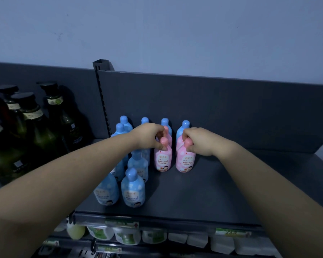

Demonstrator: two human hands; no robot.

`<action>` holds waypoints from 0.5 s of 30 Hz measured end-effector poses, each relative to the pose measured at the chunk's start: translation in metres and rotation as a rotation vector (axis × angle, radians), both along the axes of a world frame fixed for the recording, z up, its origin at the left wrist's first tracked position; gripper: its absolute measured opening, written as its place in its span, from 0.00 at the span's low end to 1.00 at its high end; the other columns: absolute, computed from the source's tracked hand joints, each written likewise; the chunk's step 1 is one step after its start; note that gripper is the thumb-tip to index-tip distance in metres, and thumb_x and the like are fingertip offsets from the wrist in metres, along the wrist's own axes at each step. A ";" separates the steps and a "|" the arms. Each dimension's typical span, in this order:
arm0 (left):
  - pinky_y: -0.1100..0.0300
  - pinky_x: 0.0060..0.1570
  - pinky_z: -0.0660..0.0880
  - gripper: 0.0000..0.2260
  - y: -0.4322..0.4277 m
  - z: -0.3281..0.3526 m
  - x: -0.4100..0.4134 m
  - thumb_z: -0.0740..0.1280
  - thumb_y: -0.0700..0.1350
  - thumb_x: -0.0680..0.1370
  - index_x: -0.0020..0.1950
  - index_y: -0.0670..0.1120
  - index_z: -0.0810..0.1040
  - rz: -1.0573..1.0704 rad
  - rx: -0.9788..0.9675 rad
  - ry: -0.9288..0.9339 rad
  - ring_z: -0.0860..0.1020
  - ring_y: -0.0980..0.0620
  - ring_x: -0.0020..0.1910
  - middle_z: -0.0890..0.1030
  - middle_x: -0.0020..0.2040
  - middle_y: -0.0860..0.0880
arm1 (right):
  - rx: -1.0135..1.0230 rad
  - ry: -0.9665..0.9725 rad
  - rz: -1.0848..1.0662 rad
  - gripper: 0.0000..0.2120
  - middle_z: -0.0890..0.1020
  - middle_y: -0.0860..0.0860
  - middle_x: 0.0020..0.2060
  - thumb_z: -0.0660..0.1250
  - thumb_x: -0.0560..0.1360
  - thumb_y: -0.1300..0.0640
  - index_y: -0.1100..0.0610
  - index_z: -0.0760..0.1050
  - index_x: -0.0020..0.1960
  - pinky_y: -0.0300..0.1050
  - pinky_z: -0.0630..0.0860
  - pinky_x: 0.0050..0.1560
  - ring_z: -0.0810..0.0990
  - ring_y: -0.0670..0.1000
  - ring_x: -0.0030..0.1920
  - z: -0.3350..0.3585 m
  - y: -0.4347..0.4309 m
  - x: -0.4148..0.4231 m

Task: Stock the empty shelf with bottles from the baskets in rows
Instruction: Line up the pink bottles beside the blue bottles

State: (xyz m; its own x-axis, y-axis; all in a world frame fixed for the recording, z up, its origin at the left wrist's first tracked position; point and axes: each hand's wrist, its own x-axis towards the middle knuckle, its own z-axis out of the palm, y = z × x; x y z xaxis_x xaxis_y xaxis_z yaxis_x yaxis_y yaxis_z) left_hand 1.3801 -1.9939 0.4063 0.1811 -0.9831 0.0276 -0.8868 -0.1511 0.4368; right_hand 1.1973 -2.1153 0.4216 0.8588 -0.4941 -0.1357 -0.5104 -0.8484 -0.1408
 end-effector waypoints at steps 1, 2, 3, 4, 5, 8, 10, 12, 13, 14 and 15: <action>0.58 0.49 0.76 0.17 0.000 0.000 -0.001 0.77 0.52 0.71 0.53 0.46 0.77 -0.004 0.002 -0.013 0.79 0.54 0.45 0.82 0.47 0.52 | -0.012 0.015 -0.012 0.08 0.77 0.55 0.52 0.62 0.76 0.58 0.57 0.74 0.55 0.50 0.74 0.49 0.76 0.55 0.49 0.001 0.000 0.001; 0.58 0.49 0.76 0.17 0.000 0.001 -0.001 0.77 0.52 0.71 0.54 0.46 0.77 -0.008 0.004 -0.024 0.79 0.54 0.45 0.82 0.47 0.52 | -0.020 0.032 -0.031 0.08 0.78 0.57 0.51 0.61 0.76 0.59 0.59 0.75 0.53 0.49 0.74 0.46 0.76 0.55 0.46 0.001 -0.001 0.002; 0.58 0.49 0.76 0.18 0.000 0.001 -0.001 0.77 0.52 0.71 0.54 0.46 0.77 -0.010 0.007 -0.031 0.79 0.54 0.45 0.82 0.48 0.52 | -0.025 0.052 -0.052 0.09 0.79 0.59 0.50 0.61 0.75 0.59 0.60 0.76 0.52 0.48 0.72 0.42 0.75 0.55 0.43 0.002 0.000 0.003; 0.58 0.49 0.76 0.18 0.000 0.001 -0.001 0.77 0.52 0.71 0.55 0.46 0.77 -0.011 0.008 -0.035 0.79 0.53 0.46 0.82 0.48 0.52 | -0.031 0.070 -0.069 0.10 0.80 0.60 0.50 0.60 0.75 0.60 0.61 0.77 0.52 0.47 0.70 0.40 0.74 0.54 0.41 0.003 0.001 0.004; 0.58 0.49 0.76 0.18 0.000 0.001 -0.001 0.77 0.52 0.71 0.55 0.46 0.77 -0.011 0.008 -0.038 0.79 0.53 0.46 0.82 0.48 0.52 | -0.039 0.087 -0.080 0.10 0.80 0.61 0.50 0.60 0.76 0.60 0.61 0.78 0.52 0.46 0.69 0.40 0.74 0.54 0.41 0.004 0.003 0.005; 0.58 0.50 0.76 0.19 0.000 0.000 -0.001 0.76 0.53 0.71 0.55 0.45 0.77 -0.013 0.008 -0.037 0.79 0.53 0.46 0.82 0.48 0.52 | -0.071 0.108 -0.084 0.11 0.81 0.59 0.50 0.60 0.76 0.60 0.60 0.78 0.54 0.46 0.70 0.40 0.79 0.58 0.45 0.004 0.005 0.007; 0.59 0.49 0.75 0.19 0.000 0.000 -0.001 0.76 0.53 0.71 0.56 0.46 0.77 -0.014 0.011 -0.034 0.79 0.53 0.46 0.82 0.49 0.51 | -0.076 0.126 -0.084 0.11 0.81 0.59 0.50 0.60 0.76 0.60 0.59 0.79 0.54 0.47 0.72 0.42 0.80 0.58 0.50 0.005 0.005 0.008; 0.60 0.47 0.74 0.19 0.000 0.000 0.000 0.76 0.53 0.71 0.56 0.46 0.77 -0.013 0.017 -0.037 0.79 0.53 0.46 0.81 0.49 0.51 | -0.068 0.132 -0.073 0.12 0.81 0.58 0.51 0.61 0.75 0.59 0.58 0.79 0.55 0.49 0.76 0.45 0.80 0.58 0.50 0.006 0.003 0.009; 0.61 0.46 0.73 0.19 0.000 0.001 0.000 0.76 0.54 0.71 0.56 0.46 0.77 -0.015 0.020 -0.042 0.78 0.54 0.46 0.81 0.49 0.51 | -0.060 0.135 -0.061 0.12 0.81 0.57 0.51 0.62 0.74 0.58 0.57 0.79 0.55 0.50 0.77 0.47 0.80 0.58 0.50 0.007 0.004 0.009; 0.63 0.45 0.72 0.20 0.000 0.001 0.001 0.76 0.54 0.71 0.56 0.47 0.77 -0.014 0.024 -0.046 0.78 0.55 0.45 0.81 0.49 0.52 | -0.053 0.140 -0.047 0.13 0.81 0.56 0.51 0.64 0.74 0.56 0.56 0.78 0.56 0.51 0.77 0.49 0.80 0.57 0.50 0.008 0.004 0.008; 0.64 0.44 0.71 0.20 0.000 0.002 0.001 0.76 0.55 0.71 0.56 0.47 0.76 -0.013 0.028 -0.049 0.78 0.56 0.45 0.81 0.49 0.54 | -0.048 0.146 -0.036 0.14 0.80 0.54 0.51 0.65 0.72 0.53 0.53 0.78 0.57 0.51 0.77 0.49 0.79 0.56 0.49 0.010 0.004 0.007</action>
State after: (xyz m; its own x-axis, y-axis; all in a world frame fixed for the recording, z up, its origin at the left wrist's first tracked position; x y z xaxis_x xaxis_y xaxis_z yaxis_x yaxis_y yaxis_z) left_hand 1.3815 -1.9937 0.4084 0.1673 -0.9859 0.0089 -0.9089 -0.1507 0.3888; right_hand 1.2042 -2.1111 0.4312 0.8135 -0.5329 -0.2328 -0.5523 -0.8333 -0.0226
